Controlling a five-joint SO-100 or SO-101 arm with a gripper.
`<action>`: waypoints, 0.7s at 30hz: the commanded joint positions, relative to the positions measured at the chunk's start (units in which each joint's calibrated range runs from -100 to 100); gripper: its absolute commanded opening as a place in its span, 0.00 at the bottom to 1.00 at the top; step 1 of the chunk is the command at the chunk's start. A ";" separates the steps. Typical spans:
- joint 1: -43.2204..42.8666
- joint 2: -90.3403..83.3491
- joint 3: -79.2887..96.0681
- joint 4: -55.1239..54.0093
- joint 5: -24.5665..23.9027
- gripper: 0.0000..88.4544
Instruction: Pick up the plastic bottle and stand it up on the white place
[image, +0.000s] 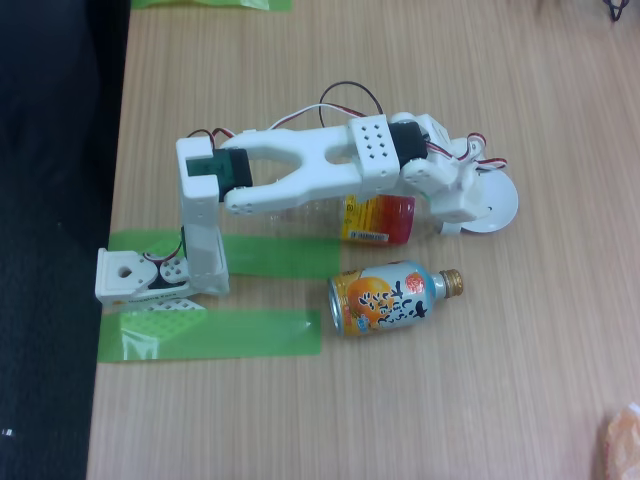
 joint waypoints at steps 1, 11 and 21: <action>0.44 -3.00 -0.72 0.33 0.21 0.36; 3.99 -3.00 8.97 -0.53 0.21 0.37; 4.88 -3.00 17.11 -7.91 0.21 0.37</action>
